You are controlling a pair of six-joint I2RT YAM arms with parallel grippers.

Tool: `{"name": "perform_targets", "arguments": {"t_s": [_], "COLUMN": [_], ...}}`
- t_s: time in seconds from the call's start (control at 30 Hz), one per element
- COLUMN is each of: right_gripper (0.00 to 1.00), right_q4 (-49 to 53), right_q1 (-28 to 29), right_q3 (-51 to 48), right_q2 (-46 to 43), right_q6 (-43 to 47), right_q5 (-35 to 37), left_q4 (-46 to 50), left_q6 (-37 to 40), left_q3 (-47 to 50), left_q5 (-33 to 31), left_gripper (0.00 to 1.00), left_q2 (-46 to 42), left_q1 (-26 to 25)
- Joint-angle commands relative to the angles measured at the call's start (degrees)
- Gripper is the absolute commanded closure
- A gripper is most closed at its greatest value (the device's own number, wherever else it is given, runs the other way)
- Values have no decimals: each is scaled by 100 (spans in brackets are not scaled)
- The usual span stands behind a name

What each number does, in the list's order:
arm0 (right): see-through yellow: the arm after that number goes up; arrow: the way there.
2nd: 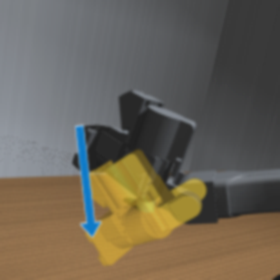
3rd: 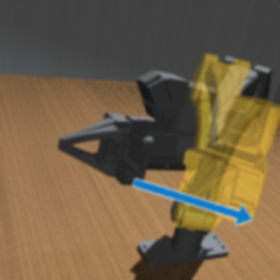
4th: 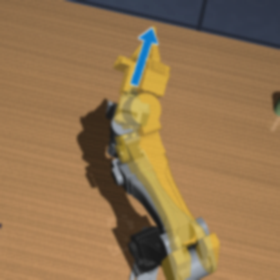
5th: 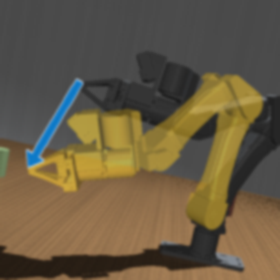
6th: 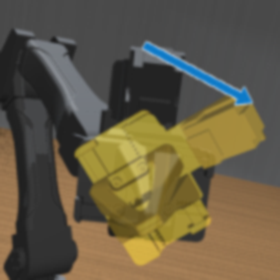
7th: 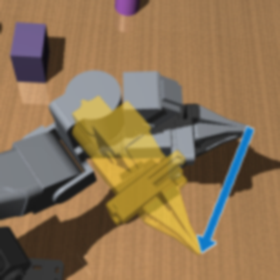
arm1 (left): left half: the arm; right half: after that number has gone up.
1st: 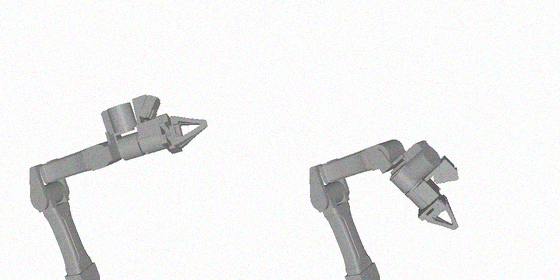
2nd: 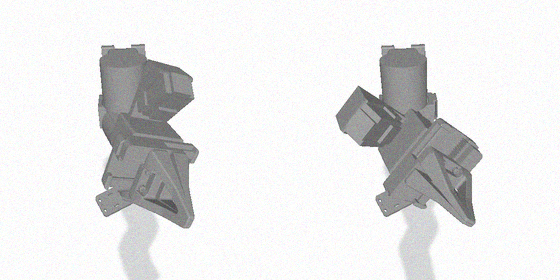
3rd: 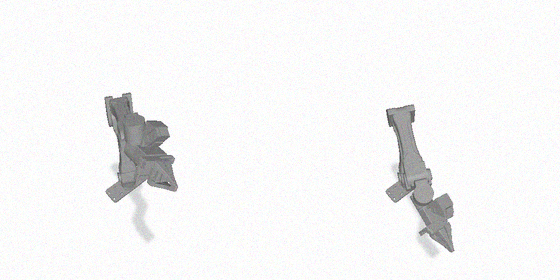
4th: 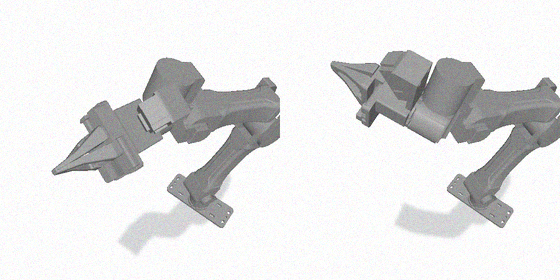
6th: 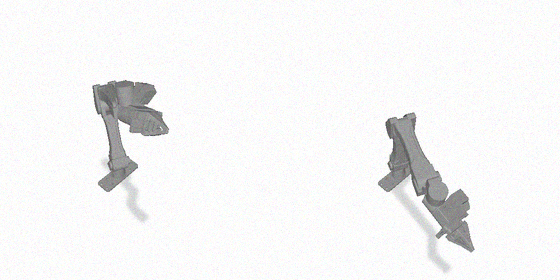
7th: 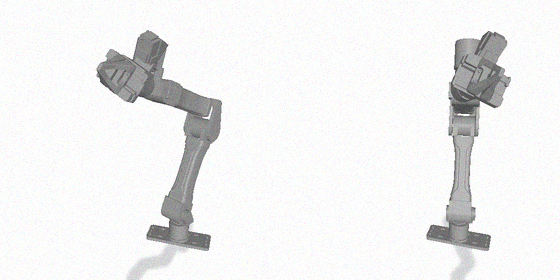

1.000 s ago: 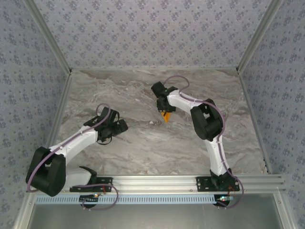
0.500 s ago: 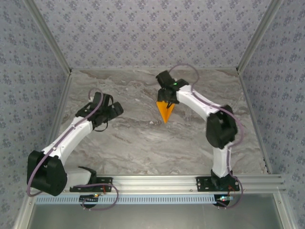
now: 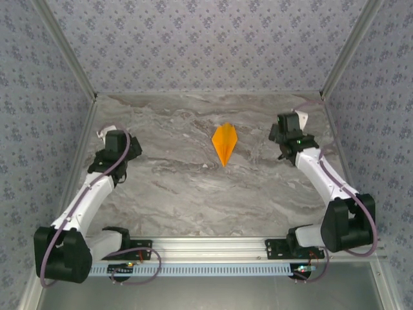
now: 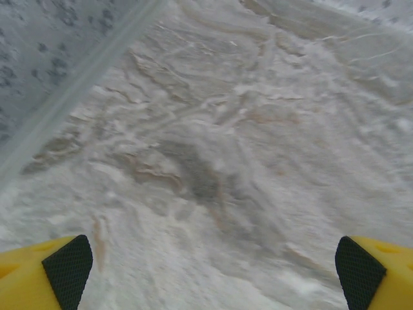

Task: Fold a paper plane with a square sheet of paper (pick it up from the middle)

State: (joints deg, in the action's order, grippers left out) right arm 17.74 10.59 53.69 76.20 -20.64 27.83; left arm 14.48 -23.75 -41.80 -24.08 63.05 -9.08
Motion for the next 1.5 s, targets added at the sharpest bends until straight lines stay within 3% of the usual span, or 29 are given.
{"name": "perform_targets", "arguments": {"t_s": [0.0, 0.13, 0.4, 0.53, 0.73, 0.9, 1.1, 1.47], "right_gripper": [0, 0, 0, 0, 0, 0, 0, 0], "right_q4": [-1916, -3093, -4908, -5296, -6165, -6516, -6514, -6520], "right_q1": [-301, -590, -763, -812, -1118, -1216, -1124, -1120], "right_q3": [-1205, -2247, -3128, -3149, -3408, -3375, -3239, -3234], "right_q2": [-427, -711, -251, 54, 358, 819, 1093, 1106], "right_q6": [730, 945, 1406, 1768, 1852, 1880, 2026, 2029], "right_q5": [106, -1, -770, -954, -1440, -1842, -1844, -1846], "left_q4": [-1462, -2513, -4956, -5647, -6264, -6423, -6220, -6126], "left_q6": [1008, 1391, 1853, 1985, 2209, 2129, 2067, 2158], "left_q3": [668, 1355, 2258, 2290, 2196, 2021, 1891, 1833], "left_q5": [-793, -766, 684, 1242, 1725, 1728, 1523, 1722], "left_gripper": [1, 1, 1, 1, 1, 1, 1, 1], "left_q2": [-47, 0, 791, 1159, 1851, 2411, 2469, 2473], "left_q1": [29, 141, 622, 693, 871, 917, 926, 917]}}
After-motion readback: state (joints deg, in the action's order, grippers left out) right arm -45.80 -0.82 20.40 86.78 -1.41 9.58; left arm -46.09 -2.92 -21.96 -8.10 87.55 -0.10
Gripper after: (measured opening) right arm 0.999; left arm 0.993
